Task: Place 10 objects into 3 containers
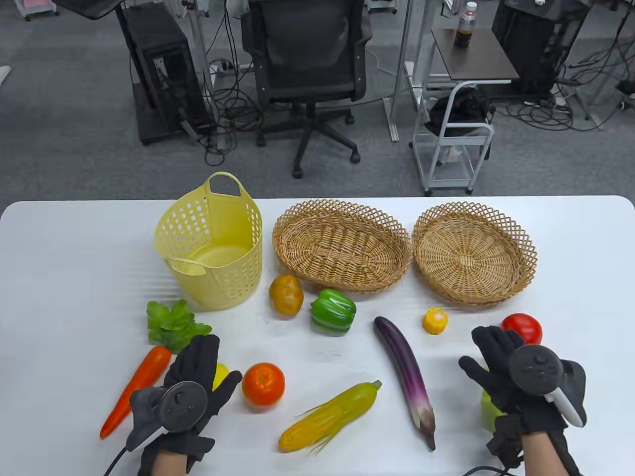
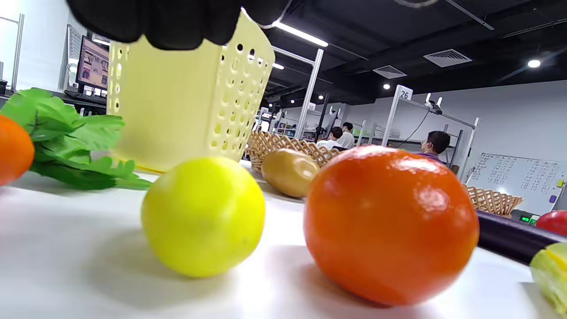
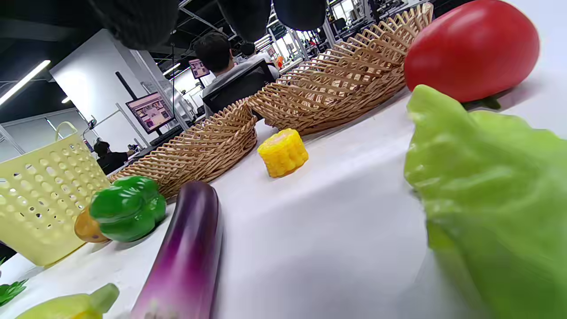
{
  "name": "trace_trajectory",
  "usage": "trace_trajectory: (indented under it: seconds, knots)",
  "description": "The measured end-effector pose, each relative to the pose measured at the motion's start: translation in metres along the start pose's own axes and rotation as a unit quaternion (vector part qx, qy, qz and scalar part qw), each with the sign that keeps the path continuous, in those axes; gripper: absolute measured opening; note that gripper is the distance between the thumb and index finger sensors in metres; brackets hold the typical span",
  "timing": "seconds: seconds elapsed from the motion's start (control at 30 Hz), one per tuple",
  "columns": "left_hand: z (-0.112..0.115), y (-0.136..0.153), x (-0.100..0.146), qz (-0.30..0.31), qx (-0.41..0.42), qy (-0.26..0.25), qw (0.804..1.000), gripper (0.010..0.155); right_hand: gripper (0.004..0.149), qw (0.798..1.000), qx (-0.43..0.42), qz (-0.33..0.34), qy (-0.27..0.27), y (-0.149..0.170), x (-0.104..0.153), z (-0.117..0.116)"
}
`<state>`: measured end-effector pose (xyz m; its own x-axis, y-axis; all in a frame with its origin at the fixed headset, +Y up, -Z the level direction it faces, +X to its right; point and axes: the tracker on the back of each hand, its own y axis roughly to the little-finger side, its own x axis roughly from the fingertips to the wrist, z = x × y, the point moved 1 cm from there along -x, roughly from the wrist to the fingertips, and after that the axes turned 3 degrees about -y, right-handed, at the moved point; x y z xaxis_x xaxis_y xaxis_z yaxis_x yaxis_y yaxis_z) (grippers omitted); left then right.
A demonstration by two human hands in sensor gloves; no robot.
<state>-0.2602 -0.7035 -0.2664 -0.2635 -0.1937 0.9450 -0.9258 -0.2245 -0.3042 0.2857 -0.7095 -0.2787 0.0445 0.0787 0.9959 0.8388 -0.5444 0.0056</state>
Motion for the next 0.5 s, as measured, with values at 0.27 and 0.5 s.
trace_trajectory:
  seconds: [0.27,0.5]
  knots:
    - [0.0000,0.0009,-0.0004,-0.002,0.000,0.000,1.000,0.080,0.073,1.000,0.005,-0.001,-0.003,-0.0005,-0.0003,-0.0009]
    - [0.0021,0.0036,-0.0013,-0.006,0.001,0.005,1.000,0.080,0.073,1.000,0.014,-0.001,-0.009,-0.0021,-0.0007,-0.0030]
